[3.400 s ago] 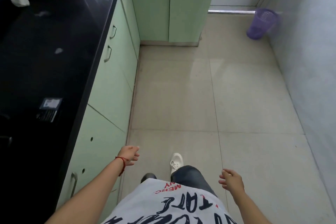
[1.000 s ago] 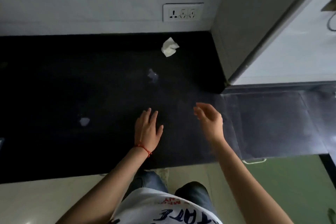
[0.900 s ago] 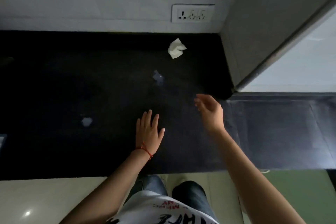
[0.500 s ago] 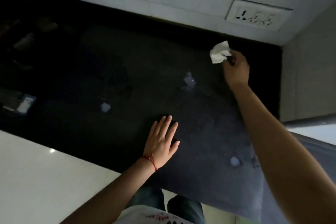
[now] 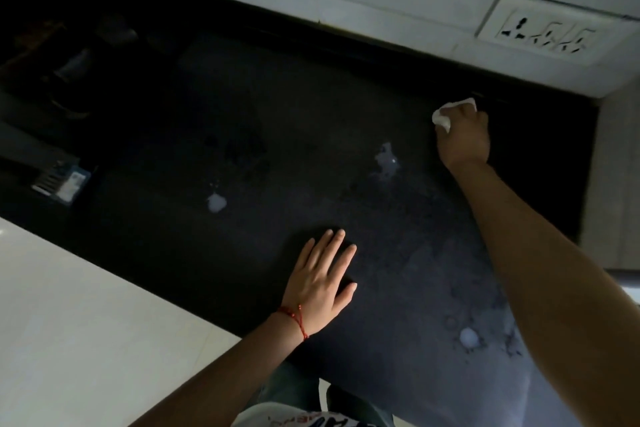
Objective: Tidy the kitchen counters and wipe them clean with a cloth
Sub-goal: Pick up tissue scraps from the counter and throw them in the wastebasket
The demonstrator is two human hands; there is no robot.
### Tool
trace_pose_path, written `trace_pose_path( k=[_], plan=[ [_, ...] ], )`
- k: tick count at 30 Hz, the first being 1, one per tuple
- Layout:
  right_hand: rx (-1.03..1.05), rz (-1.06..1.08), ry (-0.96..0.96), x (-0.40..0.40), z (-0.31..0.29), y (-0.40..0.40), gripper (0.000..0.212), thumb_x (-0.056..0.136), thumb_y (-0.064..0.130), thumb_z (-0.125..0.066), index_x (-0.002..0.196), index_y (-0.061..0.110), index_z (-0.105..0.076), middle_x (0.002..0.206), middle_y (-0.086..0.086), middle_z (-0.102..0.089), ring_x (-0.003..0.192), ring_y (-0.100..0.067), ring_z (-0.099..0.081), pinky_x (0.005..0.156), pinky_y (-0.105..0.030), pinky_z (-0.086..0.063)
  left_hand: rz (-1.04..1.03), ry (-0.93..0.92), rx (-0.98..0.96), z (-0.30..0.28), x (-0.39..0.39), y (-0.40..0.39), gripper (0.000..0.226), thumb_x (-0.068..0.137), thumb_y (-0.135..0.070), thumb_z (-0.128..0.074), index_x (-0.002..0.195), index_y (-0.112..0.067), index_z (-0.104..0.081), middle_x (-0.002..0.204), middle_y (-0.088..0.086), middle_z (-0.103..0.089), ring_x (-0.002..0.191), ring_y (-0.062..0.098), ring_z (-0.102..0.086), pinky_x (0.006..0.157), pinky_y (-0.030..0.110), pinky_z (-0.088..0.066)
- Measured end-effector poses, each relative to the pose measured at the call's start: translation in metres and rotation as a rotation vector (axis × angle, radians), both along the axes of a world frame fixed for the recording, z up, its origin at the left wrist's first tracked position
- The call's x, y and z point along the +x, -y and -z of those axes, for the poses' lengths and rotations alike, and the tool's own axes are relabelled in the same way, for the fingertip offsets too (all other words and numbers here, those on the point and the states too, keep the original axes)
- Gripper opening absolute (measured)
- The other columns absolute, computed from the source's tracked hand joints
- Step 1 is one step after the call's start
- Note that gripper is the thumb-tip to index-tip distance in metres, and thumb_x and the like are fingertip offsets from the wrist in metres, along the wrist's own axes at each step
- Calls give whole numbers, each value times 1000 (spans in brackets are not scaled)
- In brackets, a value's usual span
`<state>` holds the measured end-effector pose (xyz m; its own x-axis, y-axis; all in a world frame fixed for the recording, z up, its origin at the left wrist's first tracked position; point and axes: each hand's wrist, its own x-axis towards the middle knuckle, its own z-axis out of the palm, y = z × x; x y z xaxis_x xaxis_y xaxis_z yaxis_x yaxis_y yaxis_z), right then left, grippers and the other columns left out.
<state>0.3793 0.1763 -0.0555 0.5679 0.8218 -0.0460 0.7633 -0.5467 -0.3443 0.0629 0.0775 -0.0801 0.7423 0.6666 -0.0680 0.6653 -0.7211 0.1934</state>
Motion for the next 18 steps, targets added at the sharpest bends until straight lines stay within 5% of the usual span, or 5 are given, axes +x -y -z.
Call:
trace_pose_path(
  k=[7, 13, 18],
  plan=[
    [8, 84, -53, -27, -11, 33, 31, 91, 16, -52, 120, 5, -57, 125, -19, -51, 113, -36, -48, 94, -42, -42, 11, 1, -3, -3, 0, -1, 54, 81, -46, -43, 129, -20, -44, 139, 10, -49, 128, 26, -48, 109, 43, -34],
    [408, 227, -147, -75, -39, 93, 23, 84, 11, -60, 105, 3, -66, 104, -19, -63, 93, -33, -61, 77, -28, -42, 25, -37, -65, -6, -1, -5, 55, 81, -46, -41, 128, -20, -45, 139, 10, -49, 129, 26, -46, 103, 47, -39],
    [531, 338, -190, -118, -47, 165, 15, 79, 11, -65, 92, 4, -70, 88, -16, -67, 80, -30, -64, 70, -19, -41, 49, -47, -55, -9, 1, -4, 54, 79, -44, -40, 123, -15, -53, 133, 16, -53, 123, 33, -52, 98, 52, -42]
  ],
)
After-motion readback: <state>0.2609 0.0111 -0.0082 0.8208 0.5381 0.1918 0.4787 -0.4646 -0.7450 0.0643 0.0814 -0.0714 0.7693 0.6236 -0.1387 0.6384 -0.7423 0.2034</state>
